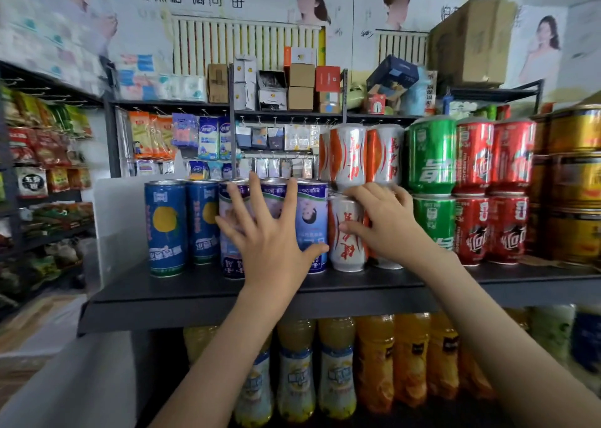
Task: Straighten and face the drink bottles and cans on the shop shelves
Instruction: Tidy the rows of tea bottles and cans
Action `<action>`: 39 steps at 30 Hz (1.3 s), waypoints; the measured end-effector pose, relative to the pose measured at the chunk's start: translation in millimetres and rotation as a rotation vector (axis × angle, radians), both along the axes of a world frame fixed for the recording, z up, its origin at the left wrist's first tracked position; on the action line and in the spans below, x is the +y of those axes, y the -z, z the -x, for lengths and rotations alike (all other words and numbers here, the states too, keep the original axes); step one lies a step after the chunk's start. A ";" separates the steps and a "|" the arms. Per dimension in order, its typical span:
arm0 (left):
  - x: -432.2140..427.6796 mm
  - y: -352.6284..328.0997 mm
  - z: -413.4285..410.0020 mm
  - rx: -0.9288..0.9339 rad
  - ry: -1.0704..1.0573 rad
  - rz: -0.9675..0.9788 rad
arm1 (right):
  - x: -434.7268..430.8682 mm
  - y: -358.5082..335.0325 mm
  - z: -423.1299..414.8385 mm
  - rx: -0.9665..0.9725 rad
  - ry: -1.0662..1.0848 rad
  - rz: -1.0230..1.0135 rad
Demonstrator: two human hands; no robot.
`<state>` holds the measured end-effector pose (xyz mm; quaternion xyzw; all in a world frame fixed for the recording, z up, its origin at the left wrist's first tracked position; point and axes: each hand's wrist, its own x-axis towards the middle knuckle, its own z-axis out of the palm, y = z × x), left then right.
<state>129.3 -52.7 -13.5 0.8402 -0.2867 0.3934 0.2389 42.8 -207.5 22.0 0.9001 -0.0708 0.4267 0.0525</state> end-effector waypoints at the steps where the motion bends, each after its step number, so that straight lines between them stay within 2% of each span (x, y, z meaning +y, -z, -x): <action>1: -2.8 0.4 0.5 -0.005 -0.005 -0.011 | -2.1 -1.9 1.4 0.018 -0.003 -0.009; 5: -9.5 2.8 3.5 -0.015 -0.009 -0.004 | -10.8 -8.4 8.0 0.069 -0.054 -0.055; 10: -19.7 8.8 2.2 -0.125 0.059 0.059 | -19.6 -4.2 7.1 0.046 -0.094 -0.055; 13: -26.0 3.2 6.5 -0.230 0.117 0.029 | -24.1 8.0 10.9 -0.047 -0.063 0.027; 16: -33.5 -7.0 12.1 -0.299 0.124 -0.043 | -30.1 19.4 18.7 -0.127 0.061 0.160; 20: -43.0 -15.0 23.2 -0.256 0.110 -0.147 | -40.7 20.2 26.5 -0.165 0.216 0.265; 28: -55.0 -13.3 31.2 -0.237 0.145 -0.110 | -50.4 16.0 34.3 -0.154 0.213 0.267; 34: -60.5 -17.8 35.6 -0.166 0.325 -0.075 | -48.1 5.2 39.0 -0.093 0.205 0.277; 39: -62.5 -22.0 35.8 -0.161 0.344 -0.114 | -43.5 0.1 33.5 -0.076 0.227 0.302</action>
